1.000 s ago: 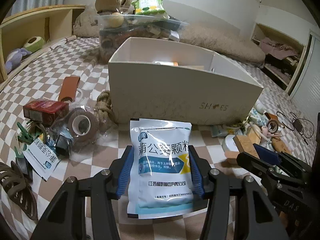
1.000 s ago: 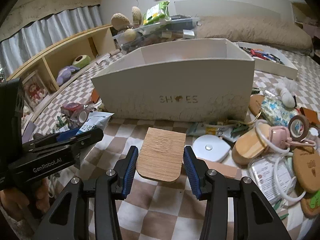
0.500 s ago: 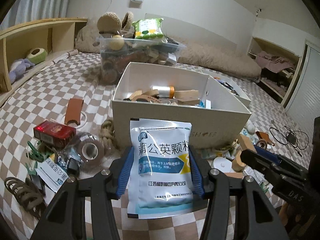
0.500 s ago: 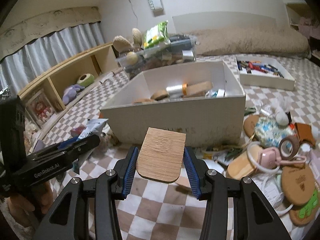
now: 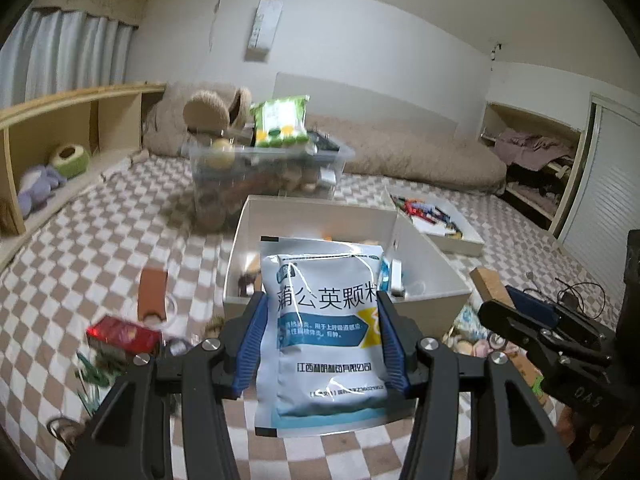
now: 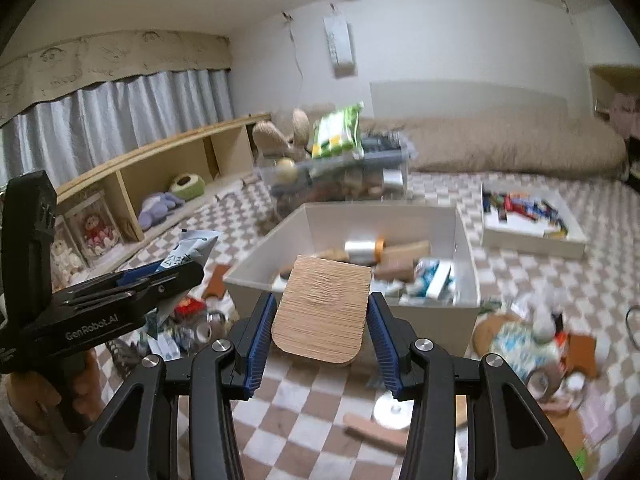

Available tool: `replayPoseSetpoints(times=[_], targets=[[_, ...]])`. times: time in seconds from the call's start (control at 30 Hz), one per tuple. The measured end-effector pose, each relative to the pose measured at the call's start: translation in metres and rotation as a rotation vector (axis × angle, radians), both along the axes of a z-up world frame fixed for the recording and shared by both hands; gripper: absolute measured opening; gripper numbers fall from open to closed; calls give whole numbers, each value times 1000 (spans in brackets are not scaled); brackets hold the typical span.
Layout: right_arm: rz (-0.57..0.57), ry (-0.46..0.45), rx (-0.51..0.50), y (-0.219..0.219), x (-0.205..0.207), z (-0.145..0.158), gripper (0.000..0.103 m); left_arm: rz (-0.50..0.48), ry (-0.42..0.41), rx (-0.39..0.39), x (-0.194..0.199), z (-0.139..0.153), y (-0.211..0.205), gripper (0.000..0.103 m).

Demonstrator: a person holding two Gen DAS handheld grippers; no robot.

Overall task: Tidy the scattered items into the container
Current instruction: 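Lift the wooden square and medicine packet and carry both over the shoes box, then open right tool to drop the wooden square into the shoes box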

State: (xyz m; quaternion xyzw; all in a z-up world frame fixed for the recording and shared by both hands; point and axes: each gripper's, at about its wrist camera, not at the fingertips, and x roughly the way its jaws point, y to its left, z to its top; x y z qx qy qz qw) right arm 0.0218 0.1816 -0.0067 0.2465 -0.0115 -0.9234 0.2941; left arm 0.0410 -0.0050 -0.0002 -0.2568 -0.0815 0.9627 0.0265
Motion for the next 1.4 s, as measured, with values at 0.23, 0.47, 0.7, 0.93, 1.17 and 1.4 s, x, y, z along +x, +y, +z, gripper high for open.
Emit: replayPoseSetpoints(times=[0.23, 0.47, 0.7, 0.93, 1.17, 1.4], targets=[[-11, 73, -38, 8, -21, 35, 47, 1, 76, -8, -14, 29, -2, 53], [-26, 103, -79, 17, -44, 56, 47, -1, 120, -15, -34, 48, -6, 53], [-25, 80, -74, 14, -68, 51, 47, -23, 124, -13, -57, 47, -6, 53], [7, -15, -62, 3, -108, 39, 47, -34, 110, -6, -84, 44, -5, 53], [44, -142, -32, -19, -149, 20, 47, -34, 94, 6, -108, 36, -11, 53], [71, -309, -2, -57, -195, -13, 47, -15, 58, 26, -124, 24, -26, 53]])
